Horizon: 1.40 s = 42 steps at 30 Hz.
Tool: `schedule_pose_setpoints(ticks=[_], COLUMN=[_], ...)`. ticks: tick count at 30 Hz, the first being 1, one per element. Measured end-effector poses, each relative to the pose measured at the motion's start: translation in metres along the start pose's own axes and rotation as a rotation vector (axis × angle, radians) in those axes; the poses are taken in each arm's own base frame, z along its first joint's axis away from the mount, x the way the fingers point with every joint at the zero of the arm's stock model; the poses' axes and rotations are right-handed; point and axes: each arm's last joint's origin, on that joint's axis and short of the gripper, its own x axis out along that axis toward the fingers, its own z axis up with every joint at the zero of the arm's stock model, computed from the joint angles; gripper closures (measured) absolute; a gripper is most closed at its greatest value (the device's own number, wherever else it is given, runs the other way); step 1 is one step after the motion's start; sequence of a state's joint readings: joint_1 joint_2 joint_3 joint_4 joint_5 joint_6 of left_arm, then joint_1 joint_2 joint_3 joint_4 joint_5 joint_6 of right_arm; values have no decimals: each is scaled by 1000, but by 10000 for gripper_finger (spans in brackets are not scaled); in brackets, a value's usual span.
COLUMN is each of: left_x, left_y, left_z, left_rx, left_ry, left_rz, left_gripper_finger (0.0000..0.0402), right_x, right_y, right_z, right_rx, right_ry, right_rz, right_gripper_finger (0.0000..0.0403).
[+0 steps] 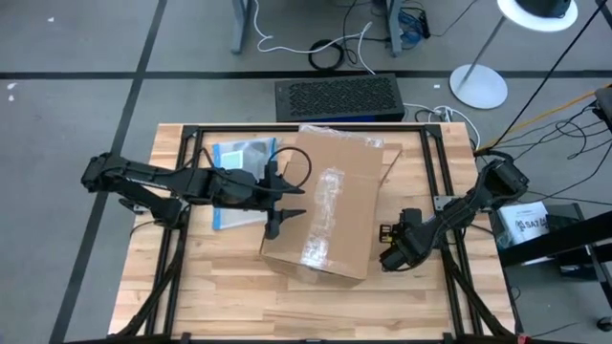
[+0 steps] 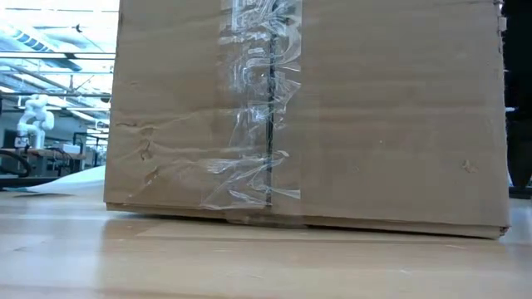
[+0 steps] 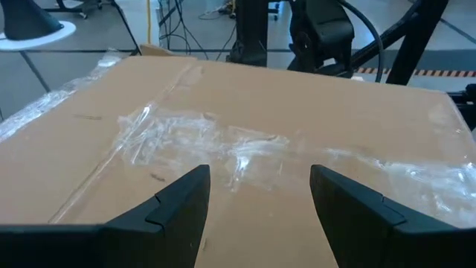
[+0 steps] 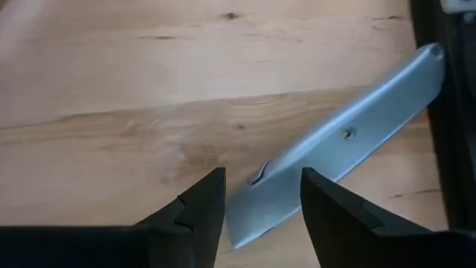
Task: Unpack boxes
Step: Break down box until it is fully flat
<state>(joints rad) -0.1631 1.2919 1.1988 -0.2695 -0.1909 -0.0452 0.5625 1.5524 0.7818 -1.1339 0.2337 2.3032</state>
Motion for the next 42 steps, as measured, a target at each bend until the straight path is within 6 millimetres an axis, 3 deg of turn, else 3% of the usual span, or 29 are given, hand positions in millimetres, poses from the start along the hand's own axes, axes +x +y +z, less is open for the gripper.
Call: schedule_pose_setpoints(ticks=[12, 21, 25, 28, 32, 37, 42], left_x=[0, 0, 0, 0, 0, 0, 0], left_y=[0, 0, 0, 0, 0, 0, 0], left_z=[0, 0, 0, 0, -2, -5, -7], left_rx=[0, 0, 0, 0, 2, -11, -28], left_ry=[2, 1, 2, 5, 16, 50, 68], left_rz=[-1, -1, 0, 0, 0, 2, 4], left_gripper_finger=[165, 165, 165, 165, 165, 165, 165], right_x=[9, -24, -42, -57, -66, -59, -48], right_y=[3, 31, 32, 28, 21, 14, 13], right_z=[-7, -28, -33, -34, -31, -35, -38], right_rx=[10, 31, -27, -149, -448, -840, -952], right_ry=[48, 140, 132, 62, -66, -50, -56], right_rz=[92, 428, 472, 491, 458, 391, 400], right_gripper_finger=[239, 239, 239, 239, 239, 239, 239])
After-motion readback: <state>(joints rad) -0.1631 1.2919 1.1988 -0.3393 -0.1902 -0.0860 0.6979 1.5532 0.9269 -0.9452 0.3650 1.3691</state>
